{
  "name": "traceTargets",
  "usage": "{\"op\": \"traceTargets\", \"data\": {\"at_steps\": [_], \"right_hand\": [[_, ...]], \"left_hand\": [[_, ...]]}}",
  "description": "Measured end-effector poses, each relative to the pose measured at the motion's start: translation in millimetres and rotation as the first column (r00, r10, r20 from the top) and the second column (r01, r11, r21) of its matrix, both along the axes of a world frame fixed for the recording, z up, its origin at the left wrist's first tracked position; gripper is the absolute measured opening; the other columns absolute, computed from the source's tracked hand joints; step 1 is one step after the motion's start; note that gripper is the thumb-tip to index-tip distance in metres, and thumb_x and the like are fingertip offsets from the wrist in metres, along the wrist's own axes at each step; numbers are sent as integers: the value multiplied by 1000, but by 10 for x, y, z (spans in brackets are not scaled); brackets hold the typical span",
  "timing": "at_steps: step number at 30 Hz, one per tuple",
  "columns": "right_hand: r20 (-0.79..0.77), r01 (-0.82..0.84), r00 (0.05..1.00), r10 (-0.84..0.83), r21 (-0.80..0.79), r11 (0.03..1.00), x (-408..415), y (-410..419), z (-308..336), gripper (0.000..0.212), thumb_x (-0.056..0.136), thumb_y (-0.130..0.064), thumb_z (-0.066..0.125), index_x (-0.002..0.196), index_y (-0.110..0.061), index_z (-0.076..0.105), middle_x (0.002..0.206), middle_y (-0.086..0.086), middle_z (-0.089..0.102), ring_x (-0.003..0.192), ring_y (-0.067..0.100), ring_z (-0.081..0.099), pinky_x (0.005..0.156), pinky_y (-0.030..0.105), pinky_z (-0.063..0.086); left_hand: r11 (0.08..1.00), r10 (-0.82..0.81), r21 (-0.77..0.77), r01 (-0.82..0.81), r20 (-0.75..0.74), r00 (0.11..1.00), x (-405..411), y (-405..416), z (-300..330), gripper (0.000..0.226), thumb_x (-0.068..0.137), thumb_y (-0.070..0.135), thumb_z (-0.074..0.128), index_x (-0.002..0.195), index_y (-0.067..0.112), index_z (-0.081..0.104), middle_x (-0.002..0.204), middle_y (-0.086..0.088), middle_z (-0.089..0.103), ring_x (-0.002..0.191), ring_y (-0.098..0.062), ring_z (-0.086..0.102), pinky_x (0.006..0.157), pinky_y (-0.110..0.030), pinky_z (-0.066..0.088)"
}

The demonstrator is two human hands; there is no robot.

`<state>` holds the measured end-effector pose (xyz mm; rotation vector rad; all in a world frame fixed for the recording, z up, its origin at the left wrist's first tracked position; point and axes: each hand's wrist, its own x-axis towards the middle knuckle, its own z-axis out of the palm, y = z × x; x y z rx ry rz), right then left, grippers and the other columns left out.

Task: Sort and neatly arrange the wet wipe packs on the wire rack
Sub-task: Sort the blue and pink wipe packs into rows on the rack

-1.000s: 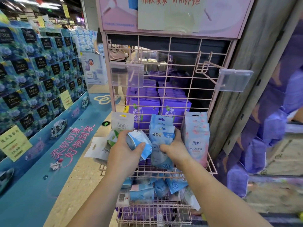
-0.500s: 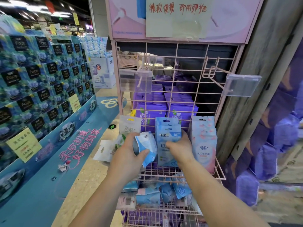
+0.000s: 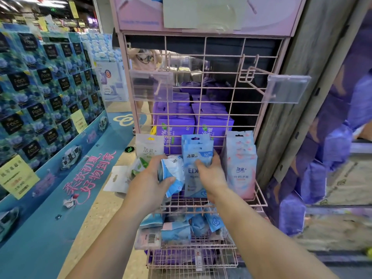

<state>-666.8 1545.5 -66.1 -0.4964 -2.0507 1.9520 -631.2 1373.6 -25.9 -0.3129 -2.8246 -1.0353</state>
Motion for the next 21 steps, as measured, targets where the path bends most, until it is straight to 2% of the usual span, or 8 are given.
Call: {"op": "traceTargets", "data": {"at_steps": [5,9,11,13,15,17,19,21], "right_hand": [[103,-48,994,37,108,993,132,43,84,61,88,-25,63,143,-20,35,130,1,61,115,20,60,99,35,48],[61,-77,996,65,221,972,382,64,227,76,91,-24,62,153,-19,18,146,-5,43,132,11,42,102,21,33],[-80,-13,996,28,180,984,539,80,236,65,90,-19,62,148,-23,31,143,-10,45,132,8,44,109,23,35],[-167,17,986,6,136,991,718,78,216,40,90,-12,61,127,-23,53,120,-12,61,110,4,59,99,23,47],[-117,-76,989,84,70,995,913,33,175,20,91,-11,61,104,-27,61,101,-6,67,88,7,67,83,26,54],[10,-250,968,251,-58,966,1103,-62,123,17,89,-21,64,105,-27,59,100,2,66,77,9,68,69,25,55],[85,-391,899,429,-283,876,1256,-132,34,43,80,-34,71,119,-25,55,107,4,68,80,14,70,69,33,58],[85,-453,827,555,-482,750,1379,-161,-82,56,76,-35,76,125,-21,53,116,8,70,87,24,71,70,42,58]], "left_hand": [[1000,-10,10,10,22,1000,69,-135,-1,48,89,37,60,126,45,31,73,-7,67,58,-22,60,56,-36,47],[987,-38,158,31,43,998,169,-357,109,48,87,31,64,119,53,36,87,6,71,69,-18,67,66,-40,54],[954,-70,296,44,78,995,239,-450,170,46,87,23,66,110,54,42,84,6,75,70,-14,71,69,-41,57],[901,-122,431,60,119,985,320,-532,202,45,88,15,65,111,48,46,80,4,77,63,-9,69,60,-29,57],[843,-206,530,94,156,966,392,-619,185,44,87,14,65,117,41,48,86,-3,77,66,-14,68,57,-28,54],[779,-323,609,152,181,929,445,-715,115,46,80,28,73,119,37,51,96,-9,75,77,-23,69,59,-34,55],[698,-450,694,179,229,863,480,-809,-33,66,61,44,85,119,37,54,107,-8,72,89,-24,70,65,-34,58],[667,-558,718,199,304,772,515,-853,-209,82,56,48,86,128,38,47,119,-3,68,106,-22,66,82,-33,57]]}}
